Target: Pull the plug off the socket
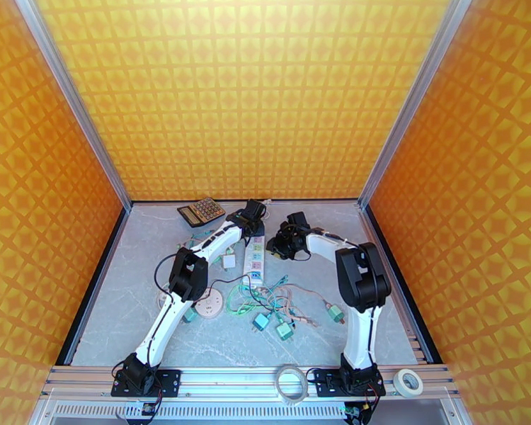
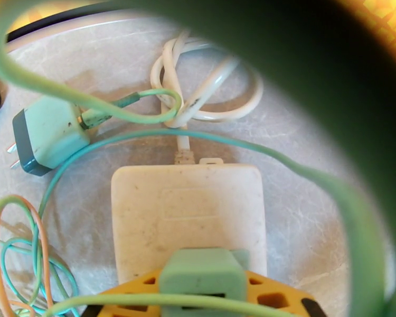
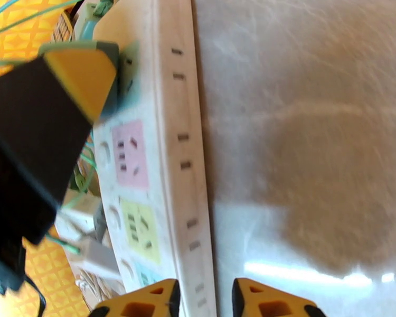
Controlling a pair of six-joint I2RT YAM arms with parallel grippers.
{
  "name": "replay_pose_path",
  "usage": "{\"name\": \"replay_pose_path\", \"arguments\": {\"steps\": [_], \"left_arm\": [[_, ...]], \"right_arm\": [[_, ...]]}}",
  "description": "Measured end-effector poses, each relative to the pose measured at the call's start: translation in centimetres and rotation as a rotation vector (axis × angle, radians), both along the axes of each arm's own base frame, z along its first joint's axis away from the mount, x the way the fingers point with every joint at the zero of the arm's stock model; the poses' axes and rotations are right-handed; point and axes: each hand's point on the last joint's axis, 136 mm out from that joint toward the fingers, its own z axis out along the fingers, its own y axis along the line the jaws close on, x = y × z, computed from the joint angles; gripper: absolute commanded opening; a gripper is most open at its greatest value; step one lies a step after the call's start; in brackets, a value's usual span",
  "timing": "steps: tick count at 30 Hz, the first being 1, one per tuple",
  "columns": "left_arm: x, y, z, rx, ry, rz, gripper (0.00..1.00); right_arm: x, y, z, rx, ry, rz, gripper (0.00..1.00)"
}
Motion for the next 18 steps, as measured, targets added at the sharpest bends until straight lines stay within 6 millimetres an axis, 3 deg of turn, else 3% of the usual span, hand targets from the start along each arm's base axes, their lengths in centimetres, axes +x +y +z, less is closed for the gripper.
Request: {"name": "replay_pose_path", "arguments": {"steps": [7, 14, 18], "left_arm": [[-0.3, -0.2, 0.0, 0.002, -0.007, -0.002, 0.20], [-0.4, -0.1, 0.0, 0.010, -0.008, 0.006, 0.20], [-0.4, -0.1, 0.0, 0.009, -0.004, 0.008, 0.20]], "right_arm": [[2.9, 1.1, 0.7, 0.050, -0.039, -0.016, 0.36], [3.8, 1.1, -1.1, 0.049, 0.004, -0.027, 0.34], [3.7, 1.1, -1.1, 0.048, 0.010, -0.025, 0.32]]}}
